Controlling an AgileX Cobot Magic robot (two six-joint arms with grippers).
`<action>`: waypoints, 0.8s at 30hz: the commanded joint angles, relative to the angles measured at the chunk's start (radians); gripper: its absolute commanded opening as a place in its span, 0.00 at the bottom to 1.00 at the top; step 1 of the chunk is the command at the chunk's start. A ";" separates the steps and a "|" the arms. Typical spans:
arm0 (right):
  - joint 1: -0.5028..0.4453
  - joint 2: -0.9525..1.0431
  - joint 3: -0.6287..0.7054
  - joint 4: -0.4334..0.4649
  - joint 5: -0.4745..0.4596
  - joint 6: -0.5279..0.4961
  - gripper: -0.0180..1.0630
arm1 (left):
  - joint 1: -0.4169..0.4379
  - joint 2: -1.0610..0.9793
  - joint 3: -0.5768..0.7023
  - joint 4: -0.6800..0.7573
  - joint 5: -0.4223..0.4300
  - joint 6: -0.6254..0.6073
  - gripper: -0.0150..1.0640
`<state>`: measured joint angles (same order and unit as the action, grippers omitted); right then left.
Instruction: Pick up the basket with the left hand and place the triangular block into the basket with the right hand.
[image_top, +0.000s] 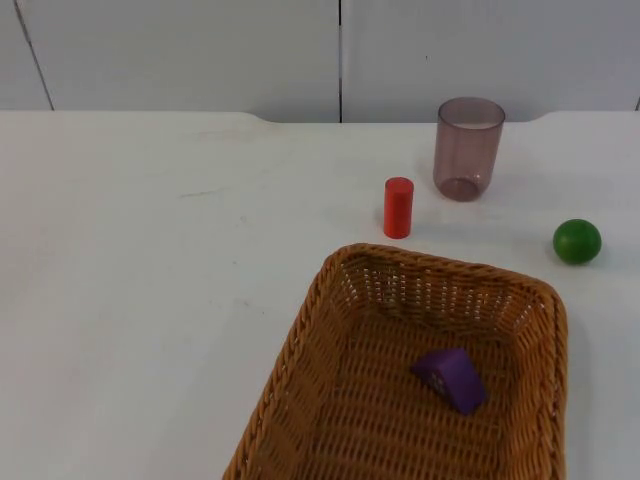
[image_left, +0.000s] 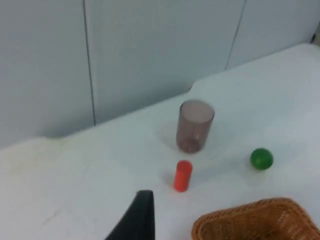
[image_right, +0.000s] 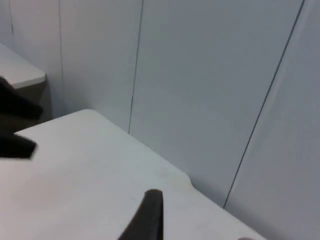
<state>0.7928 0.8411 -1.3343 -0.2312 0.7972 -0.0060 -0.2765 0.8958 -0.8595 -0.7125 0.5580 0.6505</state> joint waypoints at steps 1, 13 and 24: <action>0.006 -0.057 0.089 0.000 -0.038 0.026 0.80 | 0.003 -0.088 -0.004 0.028 0.061 -0.016 0.99; 0.006 -0.458 0.552 0.000 -0.079 0.145 0.80 | 0.003 -0.358 0.020 0.264 0.252 -0.263 0.99; 0.006 -0.799 0.711 0.005 0.180 0.183 0.80 | 0.003 -0.641 0.269 0.332 0.251 -0.348 0.99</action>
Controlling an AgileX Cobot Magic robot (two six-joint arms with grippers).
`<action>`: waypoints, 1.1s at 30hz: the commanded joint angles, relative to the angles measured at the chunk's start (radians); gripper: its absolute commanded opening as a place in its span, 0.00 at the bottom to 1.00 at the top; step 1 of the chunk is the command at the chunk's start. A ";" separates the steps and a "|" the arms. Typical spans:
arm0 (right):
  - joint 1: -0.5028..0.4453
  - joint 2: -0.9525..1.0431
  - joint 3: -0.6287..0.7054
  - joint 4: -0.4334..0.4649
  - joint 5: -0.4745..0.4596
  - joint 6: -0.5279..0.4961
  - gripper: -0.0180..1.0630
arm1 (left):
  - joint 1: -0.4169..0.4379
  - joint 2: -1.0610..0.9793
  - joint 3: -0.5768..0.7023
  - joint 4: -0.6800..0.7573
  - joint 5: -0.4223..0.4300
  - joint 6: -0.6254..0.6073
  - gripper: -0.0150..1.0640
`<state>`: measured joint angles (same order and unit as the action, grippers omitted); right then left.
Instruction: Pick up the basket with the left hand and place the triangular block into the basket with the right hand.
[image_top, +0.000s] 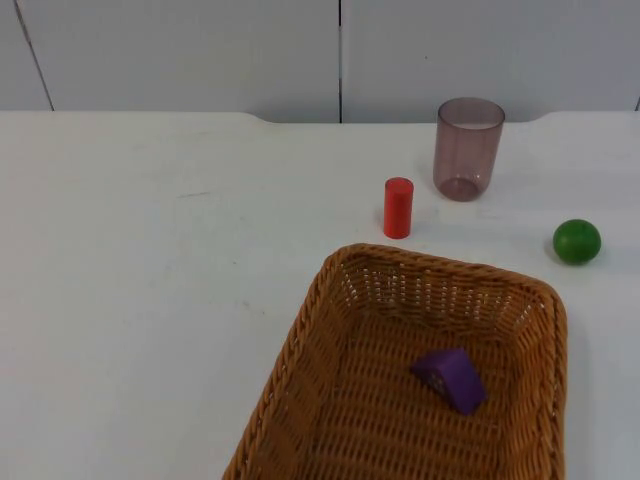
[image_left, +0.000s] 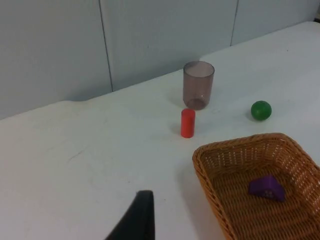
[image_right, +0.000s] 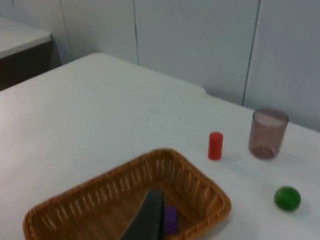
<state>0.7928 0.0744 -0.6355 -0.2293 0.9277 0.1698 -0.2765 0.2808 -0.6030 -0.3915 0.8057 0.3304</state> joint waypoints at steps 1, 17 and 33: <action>0.006 -0.063 0.020 0.010 0.079 0.009 0.80 | 0.003 -0.060 0.020 0.019 0.010 -0.043 0.99; 0.021 -0.074 0.122 0.153 0.152 -0.137 0.80 | 0.009 -0.281 0.021 0.240 0.228 -0.222 0.99; 0.021 -0.074 0.122 0.153 0.152 -0.137 0.80 | 0.009 -0.281 0.109 0.335 0.269 -0.316 0.99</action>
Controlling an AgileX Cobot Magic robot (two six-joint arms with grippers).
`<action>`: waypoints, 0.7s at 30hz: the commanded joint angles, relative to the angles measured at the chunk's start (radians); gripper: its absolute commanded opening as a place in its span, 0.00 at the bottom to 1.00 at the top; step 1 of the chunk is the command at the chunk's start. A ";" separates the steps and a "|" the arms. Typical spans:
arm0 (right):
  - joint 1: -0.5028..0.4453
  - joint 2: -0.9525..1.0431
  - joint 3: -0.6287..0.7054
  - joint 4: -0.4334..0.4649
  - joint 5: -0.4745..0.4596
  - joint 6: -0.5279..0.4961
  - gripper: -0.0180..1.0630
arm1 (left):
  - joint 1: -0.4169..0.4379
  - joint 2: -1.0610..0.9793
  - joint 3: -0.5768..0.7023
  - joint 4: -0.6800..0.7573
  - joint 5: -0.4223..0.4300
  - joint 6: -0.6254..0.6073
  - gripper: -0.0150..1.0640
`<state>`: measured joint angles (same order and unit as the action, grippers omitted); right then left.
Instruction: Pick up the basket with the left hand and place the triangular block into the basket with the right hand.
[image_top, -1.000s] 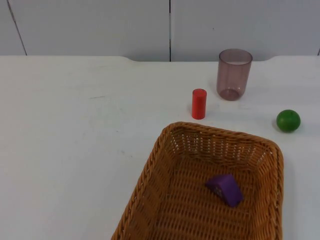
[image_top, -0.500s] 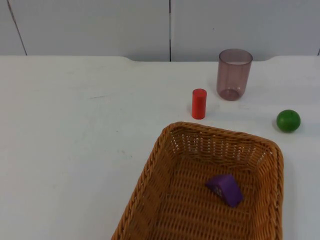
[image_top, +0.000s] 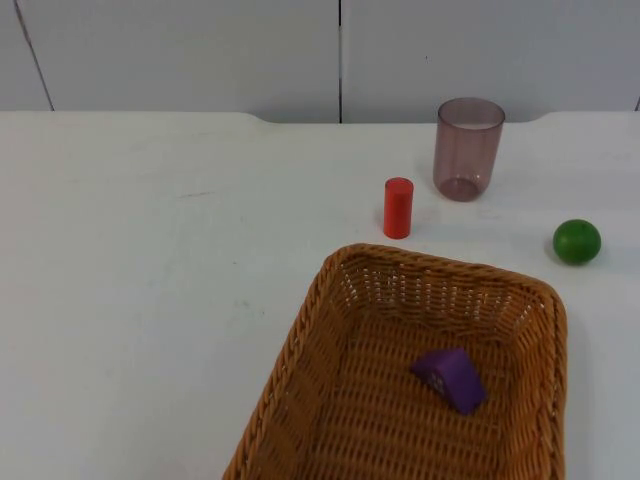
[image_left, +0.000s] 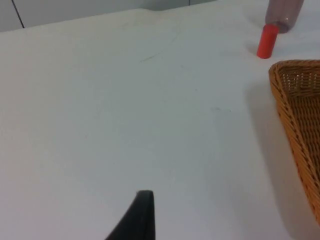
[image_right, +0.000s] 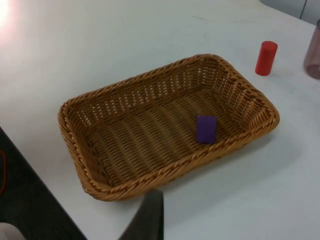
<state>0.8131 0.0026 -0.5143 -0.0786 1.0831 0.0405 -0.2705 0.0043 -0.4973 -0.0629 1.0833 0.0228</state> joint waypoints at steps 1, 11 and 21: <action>0.000 -0.003 0.001 0.003 -0.004 -0.008 0.81 | 0.003 -0.004 0.004 0.007 -0.009 -0.008 0.99; 0.000 -0.003 0.001 0.003 -0.004 -0.008 0.99 | 0.003 -0.004 0.004 0.012 -0.009 -0.014 0.99; -0.009 -0.003 0.001 0.003 -0.006 -0.008 0.99 | 0.003 -0.004 0.004 0.009 -0.009 -0.014 0.99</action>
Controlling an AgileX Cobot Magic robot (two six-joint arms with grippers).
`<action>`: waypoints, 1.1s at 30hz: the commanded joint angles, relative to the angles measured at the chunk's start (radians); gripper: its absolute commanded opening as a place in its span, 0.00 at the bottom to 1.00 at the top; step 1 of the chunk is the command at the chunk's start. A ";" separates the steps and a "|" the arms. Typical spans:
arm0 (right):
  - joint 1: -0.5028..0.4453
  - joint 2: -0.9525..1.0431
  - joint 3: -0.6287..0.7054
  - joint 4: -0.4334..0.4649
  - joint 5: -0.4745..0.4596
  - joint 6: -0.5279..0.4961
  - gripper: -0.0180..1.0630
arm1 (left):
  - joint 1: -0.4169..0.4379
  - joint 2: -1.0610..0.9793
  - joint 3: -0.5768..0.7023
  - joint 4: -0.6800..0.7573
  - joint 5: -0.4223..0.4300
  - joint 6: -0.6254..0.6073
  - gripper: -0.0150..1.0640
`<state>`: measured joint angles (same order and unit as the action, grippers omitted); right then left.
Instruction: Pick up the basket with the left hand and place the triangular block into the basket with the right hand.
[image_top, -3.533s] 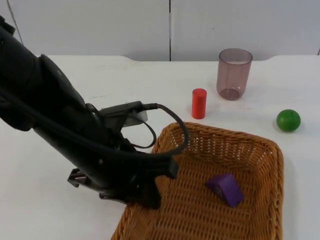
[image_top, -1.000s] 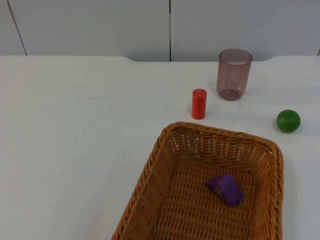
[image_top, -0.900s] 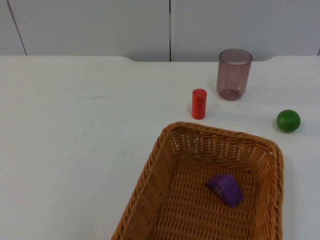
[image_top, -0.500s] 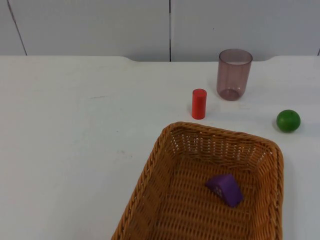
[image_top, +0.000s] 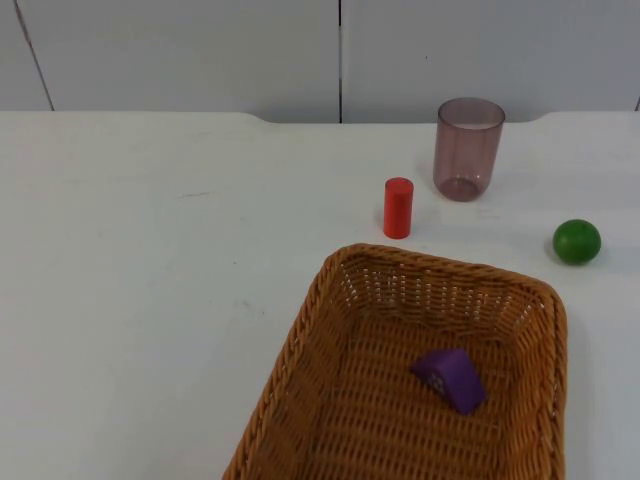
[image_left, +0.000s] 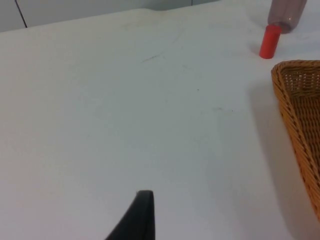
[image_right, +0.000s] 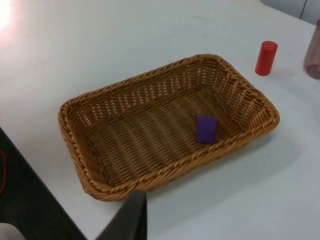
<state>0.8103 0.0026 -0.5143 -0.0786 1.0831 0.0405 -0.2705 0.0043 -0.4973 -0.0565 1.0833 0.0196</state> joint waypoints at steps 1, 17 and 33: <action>-0.030 -0.003 0.001 0.004 -0.006 -0.008 0.99 | 0.003 -0.004 0.004 -0.020 -0.011 -0.010 0.99; -0.674 -0.003 -0.001 0.004 -0.008 -0.008 0.99 | 0.003 -0.004 0.004 -0.031 -0.011 -0.010 0.99; -0.718 -0.003 -0.001 0.007 -0.008 -0.008 0.99 | 0.070 -0.004 0.004 -0.027 -0.011 -0.010 0.99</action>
<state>0.0972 0.0026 -0.5143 -0.0786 1.0831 0.0405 -0.2214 0.0043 -0.4973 -0.0750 1.0833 0.0196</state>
